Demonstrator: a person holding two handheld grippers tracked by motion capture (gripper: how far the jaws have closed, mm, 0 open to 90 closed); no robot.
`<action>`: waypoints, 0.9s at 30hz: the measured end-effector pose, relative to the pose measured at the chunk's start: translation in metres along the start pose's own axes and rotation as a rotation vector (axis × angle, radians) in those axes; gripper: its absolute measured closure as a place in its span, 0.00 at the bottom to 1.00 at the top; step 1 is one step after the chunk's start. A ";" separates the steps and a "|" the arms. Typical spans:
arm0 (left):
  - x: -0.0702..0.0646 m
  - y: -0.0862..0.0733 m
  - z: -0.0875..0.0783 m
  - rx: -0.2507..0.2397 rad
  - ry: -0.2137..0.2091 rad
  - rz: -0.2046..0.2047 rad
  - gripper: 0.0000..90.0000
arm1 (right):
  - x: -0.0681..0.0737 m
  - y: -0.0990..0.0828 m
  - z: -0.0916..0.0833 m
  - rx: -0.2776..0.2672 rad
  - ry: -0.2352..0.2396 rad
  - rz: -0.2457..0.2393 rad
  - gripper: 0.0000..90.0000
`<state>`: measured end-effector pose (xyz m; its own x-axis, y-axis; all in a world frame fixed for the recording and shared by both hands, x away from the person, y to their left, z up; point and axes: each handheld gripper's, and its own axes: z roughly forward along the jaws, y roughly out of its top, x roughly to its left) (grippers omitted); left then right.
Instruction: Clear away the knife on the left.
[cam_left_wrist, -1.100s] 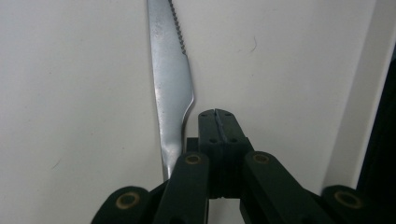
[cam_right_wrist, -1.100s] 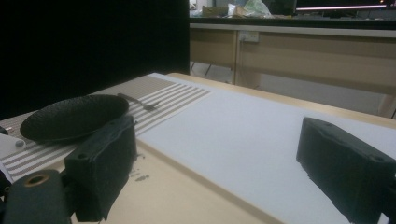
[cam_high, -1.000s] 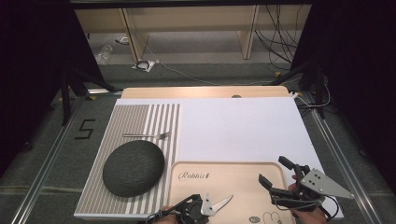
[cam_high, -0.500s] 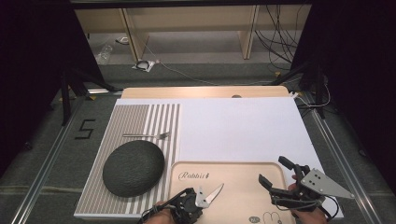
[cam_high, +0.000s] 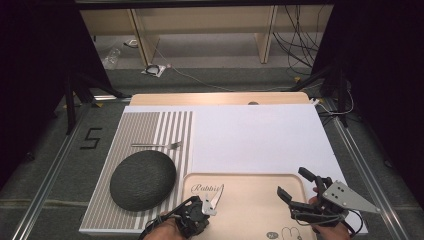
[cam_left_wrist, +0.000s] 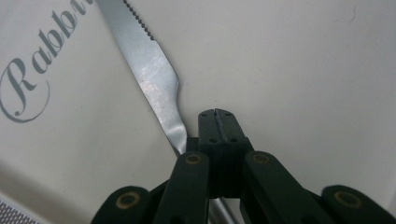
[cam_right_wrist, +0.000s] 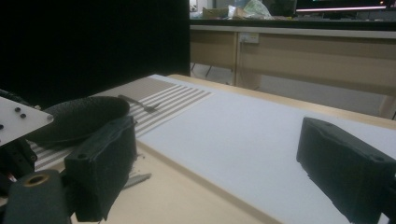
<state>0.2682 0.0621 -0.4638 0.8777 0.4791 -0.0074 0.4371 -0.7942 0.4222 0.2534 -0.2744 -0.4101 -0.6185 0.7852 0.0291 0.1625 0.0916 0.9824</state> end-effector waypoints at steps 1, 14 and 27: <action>0.001 0.000 0.000 0.001 0.000 -0.001 0.99 | 0.000 0.000 0.000 -0.002 0.000 0.000 0.14; 0.011 -0.006 -0.004 0.015 0.007 -0.034 0.99 | -0.001 0.000 0.000 -0.006 0.001 -0.003 0.14; 0.018 -0.011 -0.007 0.029 0.027 -0.049 0.99 | 0.000 0.000 0.000 -0.001 0.001 0.002 0.14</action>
<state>0.2781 0.0821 -0.4626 0.8496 0.5274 -0.0029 0.4854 -0.7797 0.3955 0.2535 -0.2747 -0.4103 -0.6187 0.7850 0.0312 0.1627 0.0892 0.9826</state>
